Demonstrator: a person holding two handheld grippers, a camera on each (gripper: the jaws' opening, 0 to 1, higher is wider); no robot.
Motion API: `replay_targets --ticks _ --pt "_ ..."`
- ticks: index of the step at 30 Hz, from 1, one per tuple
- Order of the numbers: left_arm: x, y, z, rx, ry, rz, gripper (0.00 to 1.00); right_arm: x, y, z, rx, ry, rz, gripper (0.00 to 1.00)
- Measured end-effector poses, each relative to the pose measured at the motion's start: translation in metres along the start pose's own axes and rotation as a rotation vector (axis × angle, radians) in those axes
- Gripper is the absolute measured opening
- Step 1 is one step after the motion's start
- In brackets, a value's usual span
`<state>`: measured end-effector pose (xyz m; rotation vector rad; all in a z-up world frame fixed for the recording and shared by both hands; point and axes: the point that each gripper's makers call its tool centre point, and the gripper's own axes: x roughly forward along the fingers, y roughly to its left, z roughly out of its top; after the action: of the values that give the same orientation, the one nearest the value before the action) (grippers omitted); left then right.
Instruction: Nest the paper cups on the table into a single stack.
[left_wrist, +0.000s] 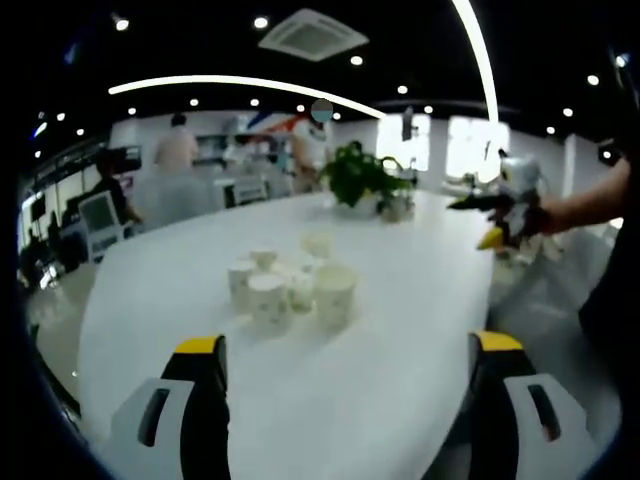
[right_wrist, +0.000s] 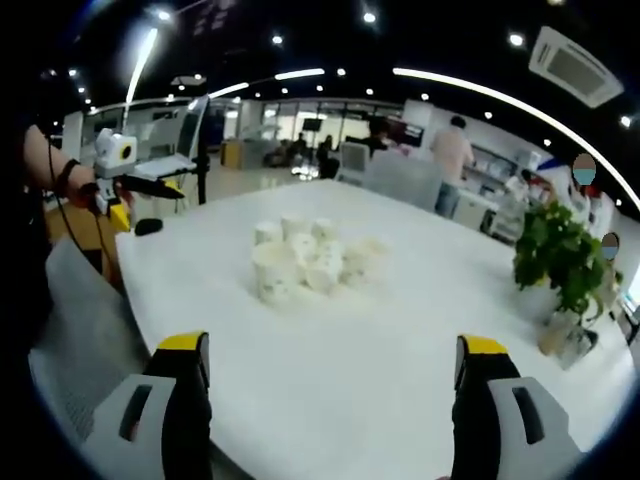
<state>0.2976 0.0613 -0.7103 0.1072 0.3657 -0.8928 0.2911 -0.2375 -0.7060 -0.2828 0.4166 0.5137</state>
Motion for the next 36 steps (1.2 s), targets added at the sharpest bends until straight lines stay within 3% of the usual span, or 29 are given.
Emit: replay_targets --ticks 3,29,32,36 --pt "0.0004 -0.0030 0.0050 0.015 -0.016 -0.007 0.99 0.0007 0.0014 -0.0005 -0.004 0.002 0.008 1.00" --pt "-0.0014 -0.0023 -0.0006 -0.005 0.010 -0.003 0.99 0.0069 0.0033 0.0025 -0.020 0.013 0.035 1.00" --pt "-0.0012 -0.0018 -0.0049 -0.001 0.035 0.000 0.99 0.0069 0.0053 0.0009 -0.024 0.016 0.037 1.00" --pt "-0.0024 -0.0008 -0.0033 -0.007 0.019 0.001 0.99 0.0059 0.0054 -0.0021 -0.016 0.018 0.035 1.00"
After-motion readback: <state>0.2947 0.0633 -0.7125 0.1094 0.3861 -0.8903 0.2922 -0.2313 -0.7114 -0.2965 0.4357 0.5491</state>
